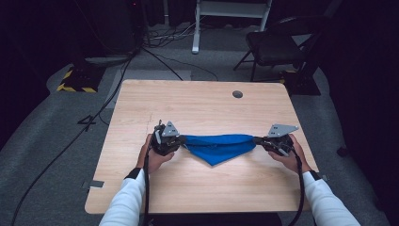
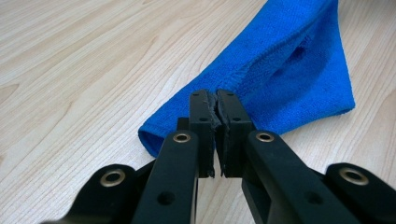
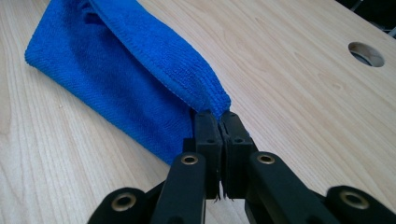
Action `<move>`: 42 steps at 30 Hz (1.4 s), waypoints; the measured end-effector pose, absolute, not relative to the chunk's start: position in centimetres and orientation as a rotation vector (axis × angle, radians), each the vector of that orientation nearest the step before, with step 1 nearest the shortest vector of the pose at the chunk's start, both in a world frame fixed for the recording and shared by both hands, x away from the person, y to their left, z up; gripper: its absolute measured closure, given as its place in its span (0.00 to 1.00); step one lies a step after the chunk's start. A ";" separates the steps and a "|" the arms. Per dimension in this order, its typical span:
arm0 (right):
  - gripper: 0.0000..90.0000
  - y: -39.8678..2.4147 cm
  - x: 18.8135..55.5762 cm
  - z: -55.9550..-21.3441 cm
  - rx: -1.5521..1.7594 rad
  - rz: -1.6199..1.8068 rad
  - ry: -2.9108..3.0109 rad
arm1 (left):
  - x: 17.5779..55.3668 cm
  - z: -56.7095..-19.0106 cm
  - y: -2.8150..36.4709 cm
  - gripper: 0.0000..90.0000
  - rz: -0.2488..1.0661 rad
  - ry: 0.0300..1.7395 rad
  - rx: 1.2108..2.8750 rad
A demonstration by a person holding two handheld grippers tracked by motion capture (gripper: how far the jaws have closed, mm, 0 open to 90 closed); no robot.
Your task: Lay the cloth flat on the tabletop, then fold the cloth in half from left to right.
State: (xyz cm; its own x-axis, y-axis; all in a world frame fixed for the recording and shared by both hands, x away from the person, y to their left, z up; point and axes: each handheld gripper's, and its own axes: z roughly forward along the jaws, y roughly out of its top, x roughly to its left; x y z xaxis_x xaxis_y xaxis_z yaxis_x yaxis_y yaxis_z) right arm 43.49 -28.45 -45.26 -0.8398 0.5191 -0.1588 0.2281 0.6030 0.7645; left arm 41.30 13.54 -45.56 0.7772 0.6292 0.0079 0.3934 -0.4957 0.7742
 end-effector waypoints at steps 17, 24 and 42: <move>0.98 -28.7 43.2 -41.1 0.587 1.231 2.344 | 40.9 -42.1 14.0 0.96 0.452 0.712 2.071; 0.98 -28.5 42.9 -38.5 0.568 1.252 2.286 | 40.7 -39.7 14.0 0.96 0.504 0.681 2.054; 0.98 -28.6 41.5 -32.7 0.495 1.324 2.158 | 39.1 -33.5 15.1 0.96 0.624 0.609 1.941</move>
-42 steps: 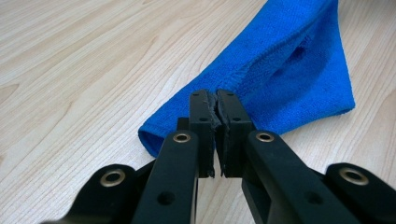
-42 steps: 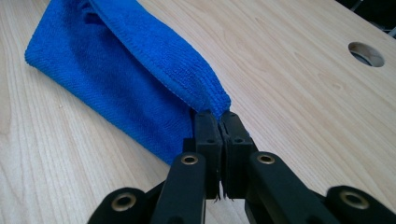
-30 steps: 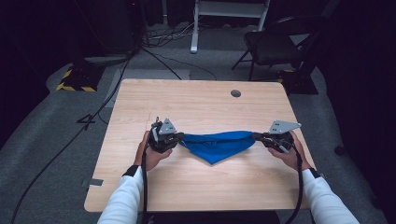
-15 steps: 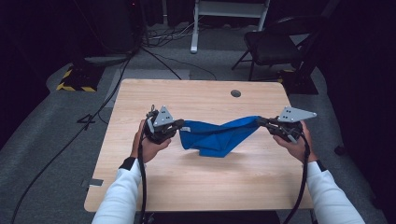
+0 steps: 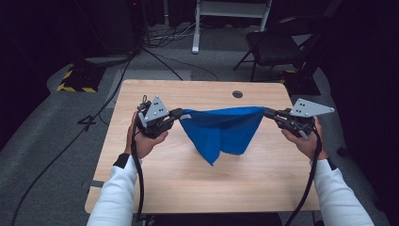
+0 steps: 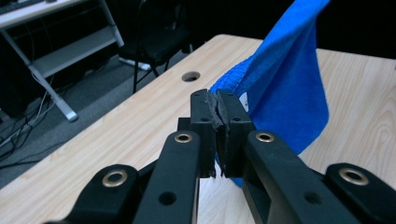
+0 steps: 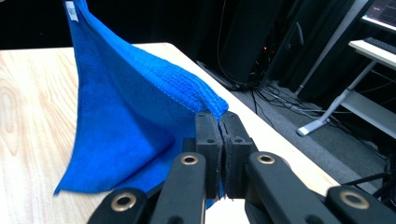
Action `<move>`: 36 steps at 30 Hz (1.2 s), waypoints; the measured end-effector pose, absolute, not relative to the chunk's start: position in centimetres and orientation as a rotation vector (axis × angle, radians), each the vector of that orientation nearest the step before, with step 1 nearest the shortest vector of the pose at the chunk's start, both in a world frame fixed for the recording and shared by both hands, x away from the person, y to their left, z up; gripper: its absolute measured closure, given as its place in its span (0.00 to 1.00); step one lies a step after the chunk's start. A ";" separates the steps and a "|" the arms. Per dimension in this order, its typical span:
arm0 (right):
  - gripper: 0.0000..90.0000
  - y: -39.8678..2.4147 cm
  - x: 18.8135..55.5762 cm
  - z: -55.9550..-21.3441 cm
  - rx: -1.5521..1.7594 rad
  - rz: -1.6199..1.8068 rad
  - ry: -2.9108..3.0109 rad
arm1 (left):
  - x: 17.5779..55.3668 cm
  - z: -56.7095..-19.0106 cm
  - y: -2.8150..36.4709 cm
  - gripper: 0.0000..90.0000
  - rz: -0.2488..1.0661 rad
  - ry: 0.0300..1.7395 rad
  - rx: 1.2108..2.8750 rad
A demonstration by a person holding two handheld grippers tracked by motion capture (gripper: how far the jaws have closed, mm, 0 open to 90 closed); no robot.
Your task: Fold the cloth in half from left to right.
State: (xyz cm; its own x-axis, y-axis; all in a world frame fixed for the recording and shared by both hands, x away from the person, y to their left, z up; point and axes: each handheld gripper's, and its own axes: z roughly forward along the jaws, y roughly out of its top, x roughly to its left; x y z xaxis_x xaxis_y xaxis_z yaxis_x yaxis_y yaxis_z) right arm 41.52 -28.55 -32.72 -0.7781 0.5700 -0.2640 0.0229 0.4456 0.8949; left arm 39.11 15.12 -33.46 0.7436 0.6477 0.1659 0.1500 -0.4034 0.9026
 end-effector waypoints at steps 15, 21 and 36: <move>0.98 -29.1 38.6 -30.9 0.463 1.386 2.137 | 36.9 -31.5 15.2 0.96 0.613 0.554 1.899; 0.98 -29.1 37.9 -30.3 0.472 1.372 2.148 | 37.2 -31.6 14.8 0.95 0.605 0.549 1.927; 0.97 -28.1 46.9 -35.5 0.764 1.241 2.301 | 46.1 -37.9 14.1 0.95 0.470 0.795 2.010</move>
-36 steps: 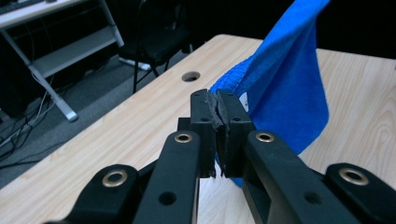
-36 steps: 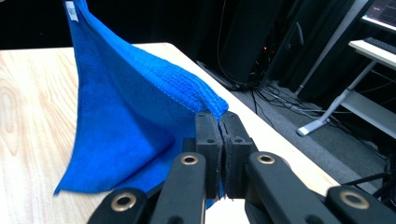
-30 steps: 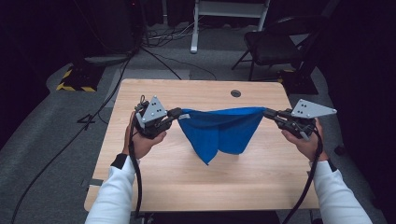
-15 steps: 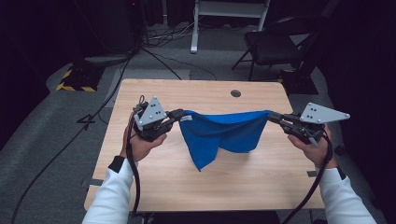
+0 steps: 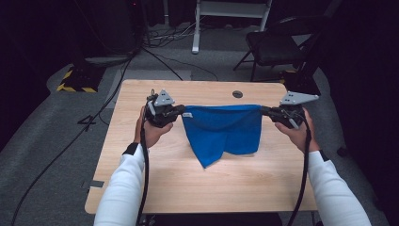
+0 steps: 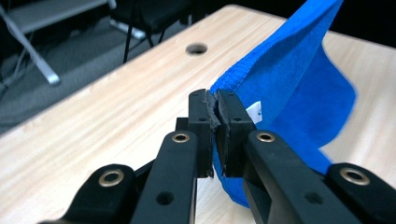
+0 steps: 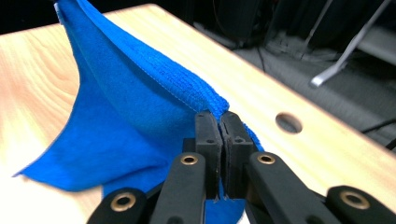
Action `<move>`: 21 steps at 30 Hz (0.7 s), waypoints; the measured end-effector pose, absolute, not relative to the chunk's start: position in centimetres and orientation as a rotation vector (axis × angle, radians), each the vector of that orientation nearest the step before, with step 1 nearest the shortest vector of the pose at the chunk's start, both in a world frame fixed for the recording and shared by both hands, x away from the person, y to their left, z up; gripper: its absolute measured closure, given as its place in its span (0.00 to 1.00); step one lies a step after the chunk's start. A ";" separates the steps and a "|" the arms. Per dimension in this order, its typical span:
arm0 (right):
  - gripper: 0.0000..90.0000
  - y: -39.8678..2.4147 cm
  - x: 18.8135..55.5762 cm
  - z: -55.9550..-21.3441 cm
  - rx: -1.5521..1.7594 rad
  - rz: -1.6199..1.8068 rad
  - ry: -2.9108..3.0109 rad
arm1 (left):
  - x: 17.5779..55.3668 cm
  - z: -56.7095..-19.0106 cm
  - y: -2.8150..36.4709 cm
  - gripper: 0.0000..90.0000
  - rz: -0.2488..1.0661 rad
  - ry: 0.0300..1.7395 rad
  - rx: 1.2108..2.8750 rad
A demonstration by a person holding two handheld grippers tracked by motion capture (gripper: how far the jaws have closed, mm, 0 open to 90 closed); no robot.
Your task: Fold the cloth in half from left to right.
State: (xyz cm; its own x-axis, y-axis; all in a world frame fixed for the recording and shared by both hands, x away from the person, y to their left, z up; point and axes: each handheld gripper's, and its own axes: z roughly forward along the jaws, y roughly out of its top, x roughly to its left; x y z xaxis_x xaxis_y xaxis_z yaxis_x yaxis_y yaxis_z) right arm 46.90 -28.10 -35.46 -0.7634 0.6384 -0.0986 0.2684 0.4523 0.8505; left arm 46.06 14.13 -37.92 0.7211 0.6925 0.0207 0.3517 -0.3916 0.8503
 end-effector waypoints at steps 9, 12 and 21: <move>0.97 -26.4 52.3 -40.3 0.905 1.083 2.390 | 50.6 -43.2 12.9 0.89 0.436 0.957 2.053; 0.97 -26.1 53.6 -41.7 0.945 1.031 2.401 | 51.6 -44.3 12.3 0.86 0.455 1.005 2.076; 0.78 -24.9 56.0 -44.2 1.028 0.928 2.365 | 53.1 -45.7 11.2 0.60 0.574 1.168 2.086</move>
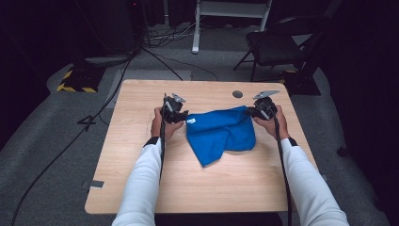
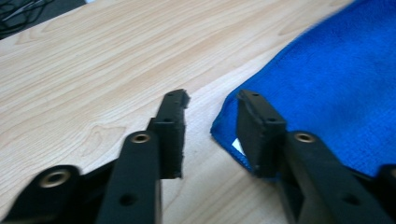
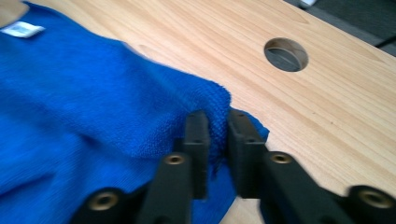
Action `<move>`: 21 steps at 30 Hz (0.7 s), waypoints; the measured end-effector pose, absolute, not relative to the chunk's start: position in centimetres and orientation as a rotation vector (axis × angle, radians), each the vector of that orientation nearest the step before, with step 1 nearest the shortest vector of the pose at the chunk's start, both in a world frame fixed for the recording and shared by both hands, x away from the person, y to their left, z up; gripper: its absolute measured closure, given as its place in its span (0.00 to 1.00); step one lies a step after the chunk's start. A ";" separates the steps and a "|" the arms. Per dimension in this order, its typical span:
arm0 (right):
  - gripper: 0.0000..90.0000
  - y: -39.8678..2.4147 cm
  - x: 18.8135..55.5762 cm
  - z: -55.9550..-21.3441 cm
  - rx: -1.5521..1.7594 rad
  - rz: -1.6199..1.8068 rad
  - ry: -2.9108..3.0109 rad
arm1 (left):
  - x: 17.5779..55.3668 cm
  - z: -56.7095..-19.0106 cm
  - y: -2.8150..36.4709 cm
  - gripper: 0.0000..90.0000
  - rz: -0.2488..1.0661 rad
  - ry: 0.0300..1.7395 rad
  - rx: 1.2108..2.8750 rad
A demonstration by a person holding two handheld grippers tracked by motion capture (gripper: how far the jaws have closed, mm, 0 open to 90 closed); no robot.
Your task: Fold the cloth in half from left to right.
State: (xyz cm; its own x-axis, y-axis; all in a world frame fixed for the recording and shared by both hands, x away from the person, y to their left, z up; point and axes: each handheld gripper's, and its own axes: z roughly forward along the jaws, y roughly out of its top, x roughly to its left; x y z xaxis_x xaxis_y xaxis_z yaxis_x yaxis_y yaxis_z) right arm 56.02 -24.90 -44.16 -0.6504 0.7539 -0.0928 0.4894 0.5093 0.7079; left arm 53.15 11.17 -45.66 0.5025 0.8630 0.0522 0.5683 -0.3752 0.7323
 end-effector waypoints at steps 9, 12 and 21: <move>0.51 -25.6 55.0 -44.0 1.096 1.016 2.358 | 49.7 -44.6 10.7 0.30 0.470 1.003 2.095; 0.49 -26.7 53.6 -43.8 1.065 1.077 2.369 | 47.5 -44.4 10.6 0.26 0.428 0.910 2.115; 0.49 -28.2 48.1 -44.7 0.901 1.159 2.515 | 42.3 -45.8 8.7 0.25 0.291 0.738 2.208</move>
State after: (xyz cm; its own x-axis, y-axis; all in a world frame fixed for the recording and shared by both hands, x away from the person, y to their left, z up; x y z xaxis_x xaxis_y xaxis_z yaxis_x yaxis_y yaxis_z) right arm 48.15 -28.16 -44.69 -0.7849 0.6179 0.0466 0.4370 0.4986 0.7486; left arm 42.25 8.71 -45.81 0.8057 0.5918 -0.0266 0.4148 -0.5315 0.7385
